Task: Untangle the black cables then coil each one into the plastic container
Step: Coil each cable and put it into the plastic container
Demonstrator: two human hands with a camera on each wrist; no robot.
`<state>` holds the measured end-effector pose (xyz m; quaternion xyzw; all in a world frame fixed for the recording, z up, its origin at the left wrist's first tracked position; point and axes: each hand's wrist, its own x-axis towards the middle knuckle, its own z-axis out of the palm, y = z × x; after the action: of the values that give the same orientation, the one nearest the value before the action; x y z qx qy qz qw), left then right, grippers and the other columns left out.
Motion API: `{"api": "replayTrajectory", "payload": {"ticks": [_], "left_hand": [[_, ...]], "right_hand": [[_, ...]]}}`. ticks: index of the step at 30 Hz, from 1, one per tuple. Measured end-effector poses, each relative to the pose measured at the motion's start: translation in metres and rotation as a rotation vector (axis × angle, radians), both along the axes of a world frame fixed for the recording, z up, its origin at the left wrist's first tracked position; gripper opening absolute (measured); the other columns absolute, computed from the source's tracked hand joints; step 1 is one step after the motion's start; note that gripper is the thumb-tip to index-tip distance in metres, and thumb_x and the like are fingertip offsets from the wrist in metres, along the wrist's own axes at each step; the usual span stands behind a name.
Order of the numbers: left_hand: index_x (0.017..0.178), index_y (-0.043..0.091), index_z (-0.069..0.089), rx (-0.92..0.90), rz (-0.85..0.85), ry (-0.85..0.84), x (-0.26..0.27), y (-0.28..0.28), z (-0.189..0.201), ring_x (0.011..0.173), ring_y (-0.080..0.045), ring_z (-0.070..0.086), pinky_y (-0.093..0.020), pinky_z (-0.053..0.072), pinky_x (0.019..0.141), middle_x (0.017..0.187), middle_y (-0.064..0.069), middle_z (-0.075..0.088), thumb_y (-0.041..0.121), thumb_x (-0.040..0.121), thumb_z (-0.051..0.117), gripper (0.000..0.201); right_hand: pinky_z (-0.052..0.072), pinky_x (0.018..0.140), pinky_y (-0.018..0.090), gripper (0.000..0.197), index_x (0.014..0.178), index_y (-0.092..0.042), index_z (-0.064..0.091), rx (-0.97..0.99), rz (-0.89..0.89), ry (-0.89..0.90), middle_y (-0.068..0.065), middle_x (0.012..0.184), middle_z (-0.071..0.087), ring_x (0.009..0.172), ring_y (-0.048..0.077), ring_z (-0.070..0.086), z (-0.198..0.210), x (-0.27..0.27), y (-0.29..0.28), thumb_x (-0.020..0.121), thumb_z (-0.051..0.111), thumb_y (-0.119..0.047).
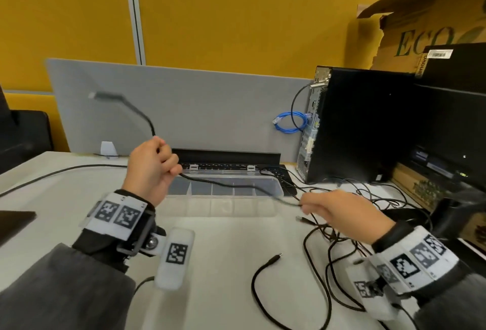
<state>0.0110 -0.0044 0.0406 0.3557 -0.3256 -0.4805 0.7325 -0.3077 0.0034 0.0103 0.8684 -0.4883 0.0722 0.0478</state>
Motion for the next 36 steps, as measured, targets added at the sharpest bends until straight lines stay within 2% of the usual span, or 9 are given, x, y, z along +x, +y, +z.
{"api": "replayTrajectory", "payload": {"ticks": [5,9,12,15,18,21,27,31,36], "left_hand": [[0.070,0.018,0.039,-0.095,-0.052,0.052,0.003,0.005,0.003,0.041,-0.008,0.029,-0.020,0.043,0.050,0.047,0.008,0.029,0.024,0.102,0.030,0.033],[0.079,0.017,0.051,-0.055,-0.113,-0.084,-0.015,0.011,0.002,0.073,-0.016,0.062,-0.036,0.049,0.082,0.065,0.002,0.065,0.035,0.101,0.028,0.037],[0.082,0.017,0.053,-0.049,-0.197,-0.152,-0.036,0.012,-0.001,0.086,-0.016,0.068,-0.038,0.047,0.085,0.086,0.000,0.074,0.037,0.101,0.024,0.040],[0.093,0.016,0.050,-0.065,-0.290,-0.213,-0.059,0.018,-0.006,0.096,-0.017,0.068,-0.040,0.045,0.088,0.102,-0.004,0.073,0.037,0.101,0.020,0.037],[0.107,0.016,0.045,-0.072,-0.267,-0.293,-0.066,0.021,-0.017,0.104,-0.021,0.064,-0.041,0.045,0.089,0.107,-0.002,0.071,0.036,0.101,0.021,0.032],[0.105,0.021,0.046,-0.032,-0.256,-0.330,-0.057,0.018,-0.028,0.100,-0.019,0.061,-0.040,0.044,0.088,0.106,0.001,0.071,0.034,0.101,0.025,0.026],[0.076,0.019,0.057,0.102,-0.252,-0.283,-0.021,0.009,-0.043,0.057,-0.010,0.034,-0.025,0.032,0.059,0.062,0.004,0.035,0.031,0.095,0.044,0.026],[0.065,0.017,0.058,0.081,-0.463,-0.206,-0.002,0.012,-0.047,0.057,-0.011,0.050,-0.022,0.047,0.055,0.070,-0.002,0.053,0.041,0.076,0.066,0.027],[0.083,0.009,0.073,0.006,-0.739,-0.275,-0.005,0.024,-0.046,0.062,-0.018,0.059,-0.026,0.052,0.061,0.087,-0.011,0.067,0.054,0.057,0.081,0.052]], "right_hand": [[0.048,0.061,0.024,0.016,0.094,-0.038,0.043,-0.115,-0.319,-0.007,-0.007,0.080,0.060,0.065,0.011,0.057,0.014,-0.035,-0.012,0.100,0.031,-0.031],[0.051,0.076,0.035,0.030,0.124,-0.029,0.045,-0.325,-0.497,-0.011,0.001,0.100,0.060,0.090,0.020,0.058,0.023,-0.034,-0.023,0.095,0.039,-0.036],[0.040,0.097,0.041,0.069,0.143,-0.033,0.024,-0.248,-0.272,-0.161,-0.001,0.133,0.045,0.122,0.020,0.041,0.033,0.011,-0.011,0.082,0.045,-0.060],[0.022,0.111,0.040,0.073,0.145,-0.034,0.015,-0.061,0.020,-0.272,-0.006,0.137,0.040,0.129,0.013,0.031,0.025,0.076,0.013,0.085,0.049,-0.059],[0.049,0.088,0.034,0.038,0.131,-0.029,0.039,0.419,0.211,-0.555,0.001,0.092,0.067,0.086,0.017,0.064,0.011,0.104,0.024,0.096,0.041,-0.042],[0.044,0.050,0.019,0.034,0.111,-0.019,0.054,0.744,0.261,-0.777,0.001,0.057,0.053,0.046,0.010,0.049,0.005,0.107,0.027,0.099,0.030,-0.041],[0.035,0.058,0.021,0.037,0.073,-0.025,0.061,0.233,0.200,-0.442,-0.006,0.056,0.047,0.054,0.004,0.044,-0.009,0.087,0.007,0.095,0.039,-0.045],[0.040,0.059,0.024,0.029,0.081,-0.027,0.052,-0.037,-0.076,-0.379,-0.010,0.064,0.052,0.061,0.005,0.049,-0.015,0.069,-0.003,0.097,0.034,-0.042],[0.039,0.053,0.026,0.024,0.099,-0.022,0.051,-0.233,-0.227,-0.420,-0.009,0.072,0.052,0.064,0.014,0.052,-0.023,0.062,-0.006,0.099,0.031,-0.036]]}}
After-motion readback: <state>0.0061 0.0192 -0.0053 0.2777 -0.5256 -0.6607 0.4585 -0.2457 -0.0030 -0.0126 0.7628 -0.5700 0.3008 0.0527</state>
